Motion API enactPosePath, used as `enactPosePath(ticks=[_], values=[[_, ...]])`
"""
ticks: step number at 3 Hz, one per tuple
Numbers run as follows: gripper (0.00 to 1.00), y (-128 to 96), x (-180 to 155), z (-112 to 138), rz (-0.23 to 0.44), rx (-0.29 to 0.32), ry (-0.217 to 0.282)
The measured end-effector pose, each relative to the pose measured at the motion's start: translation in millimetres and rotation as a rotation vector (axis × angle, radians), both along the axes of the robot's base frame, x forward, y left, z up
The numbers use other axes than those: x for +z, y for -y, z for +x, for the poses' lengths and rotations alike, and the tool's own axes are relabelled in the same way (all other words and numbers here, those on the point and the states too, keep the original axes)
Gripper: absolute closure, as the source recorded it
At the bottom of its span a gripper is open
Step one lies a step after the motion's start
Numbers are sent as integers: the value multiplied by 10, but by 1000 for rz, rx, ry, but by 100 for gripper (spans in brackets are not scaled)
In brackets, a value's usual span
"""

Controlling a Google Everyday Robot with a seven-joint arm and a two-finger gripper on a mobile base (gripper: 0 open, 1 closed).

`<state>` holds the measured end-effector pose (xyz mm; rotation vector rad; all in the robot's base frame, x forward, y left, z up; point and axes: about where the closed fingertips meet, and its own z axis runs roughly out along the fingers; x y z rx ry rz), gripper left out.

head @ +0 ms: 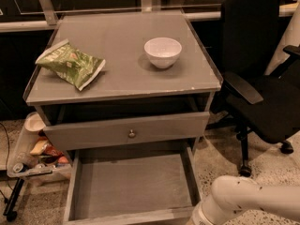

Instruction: Close middle drawer

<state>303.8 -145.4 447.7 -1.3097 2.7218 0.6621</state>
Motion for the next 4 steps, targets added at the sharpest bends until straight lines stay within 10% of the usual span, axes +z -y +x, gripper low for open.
enactPosePath(ticks=[2,4], values=[[100,-168,-302,224,22,-16,10],[58,-171,-306,224,23,-16,10]])
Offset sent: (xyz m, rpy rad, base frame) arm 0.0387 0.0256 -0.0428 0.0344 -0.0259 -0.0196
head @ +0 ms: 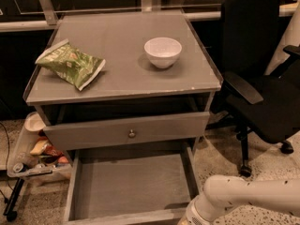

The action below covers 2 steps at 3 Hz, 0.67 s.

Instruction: Close middle drawer

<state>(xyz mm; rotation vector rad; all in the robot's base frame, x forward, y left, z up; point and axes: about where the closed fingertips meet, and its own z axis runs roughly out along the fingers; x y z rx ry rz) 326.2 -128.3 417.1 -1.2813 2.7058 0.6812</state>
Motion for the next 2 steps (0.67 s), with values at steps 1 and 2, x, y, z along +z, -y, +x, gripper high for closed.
enactPosePath(ticks=[1,2], values=[[35,0,0,0,0,0,0],[12,0,0,0,0,0,0]])
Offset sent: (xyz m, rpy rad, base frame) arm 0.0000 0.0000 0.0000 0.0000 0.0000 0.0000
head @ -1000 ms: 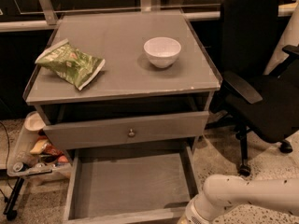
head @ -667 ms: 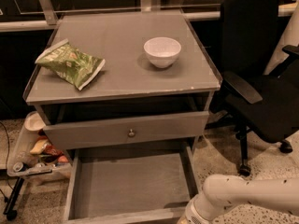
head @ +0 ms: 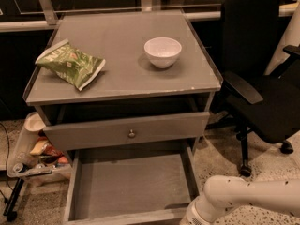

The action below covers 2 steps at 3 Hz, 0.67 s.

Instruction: Close middle drawer

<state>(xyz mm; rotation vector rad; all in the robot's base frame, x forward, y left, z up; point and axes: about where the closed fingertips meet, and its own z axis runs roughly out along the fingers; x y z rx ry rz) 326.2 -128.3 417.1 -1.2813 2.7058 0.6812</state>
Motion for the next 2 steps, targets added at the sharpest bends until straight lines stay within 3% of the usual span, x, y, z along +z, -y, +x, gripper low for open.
enactPosePath(ticks=[1,2], values=[[0,0,0,0,0,0,0],[0,0,0,0,0,0,0]])
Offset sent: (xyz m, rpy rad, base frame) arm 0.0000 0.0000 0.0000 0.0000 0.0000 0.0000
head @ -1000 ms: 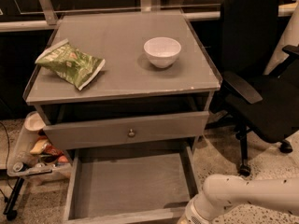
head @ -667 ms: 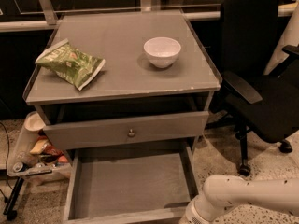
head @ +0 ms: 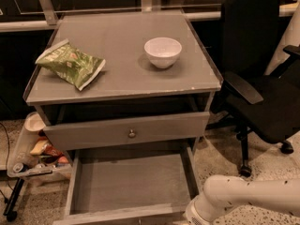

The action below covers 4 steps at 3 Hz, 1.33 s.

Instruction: Close middle drawer

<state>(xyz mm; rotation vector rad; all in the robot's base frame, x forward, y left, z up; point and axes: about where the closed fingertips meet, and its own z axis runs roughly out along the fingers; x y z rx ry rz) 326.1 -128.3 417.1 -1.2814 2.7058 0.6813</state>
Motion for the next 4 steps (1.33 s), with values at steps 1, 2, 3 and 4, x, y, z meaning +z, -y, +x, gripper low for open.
enactPosePath(ticks=[1,2,3,4], values=[[0,0,0,0,0,0,0],[19,-8,-3,11,-1,3,0],[42,-81,-1,240,1,17,29],[66,-102,-19,312,0,19,39]])
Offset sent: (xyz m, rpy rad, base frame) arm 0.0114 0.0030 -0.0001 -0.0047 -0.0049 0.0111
